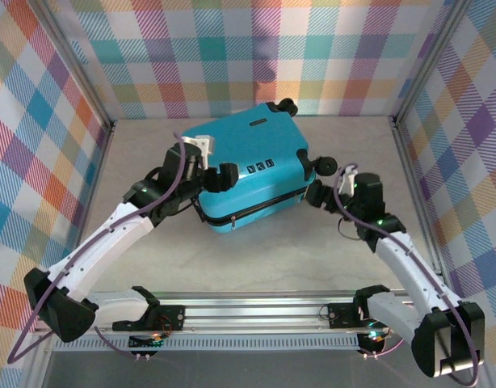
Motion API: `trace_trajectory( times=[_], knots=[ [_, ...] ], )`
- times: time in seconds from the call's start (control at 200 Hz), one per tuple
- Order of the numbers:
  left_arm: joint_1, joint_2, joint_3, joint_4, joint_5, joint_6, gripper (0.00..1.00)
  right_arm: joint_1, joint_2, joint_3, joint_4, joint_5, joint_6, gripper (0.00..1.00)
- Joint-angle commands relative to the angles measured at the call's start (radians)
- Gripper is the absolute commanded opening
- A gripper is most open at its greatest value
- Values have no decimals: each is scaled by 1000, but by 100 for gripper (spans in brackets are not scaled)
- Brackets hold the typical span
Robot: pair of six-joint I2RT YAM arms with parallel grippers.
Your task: Pack the luggage
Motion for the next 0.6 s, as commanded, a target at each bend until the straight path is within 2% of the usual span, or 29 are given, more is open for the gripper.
trace_trajectory(
  times=[0.0, 0.125, 0.285, 0.42, 0.595],
  knots=[
    [-39, 31, -3, 57, -36, -47, 82, 73, -34, -100, 103, 132, 17, 73],
    [-91, 45, -51, 118, -48, -95, 81, 131, 12, -175, 227, 181, 32, 62],
    [-158, 38, -129, 228, -47, -143, 81, 174, 118, -176, 327, 227, 16, 48],
    [-224, 29, -213, 344, -53, -186, 81, 180, 157, -162, 364, 236, -7, 43],
    [-342, 38, -325, 454, -183, -260, 80, 191, 202, -141, 374, 253, -26, 39]
  ],
)
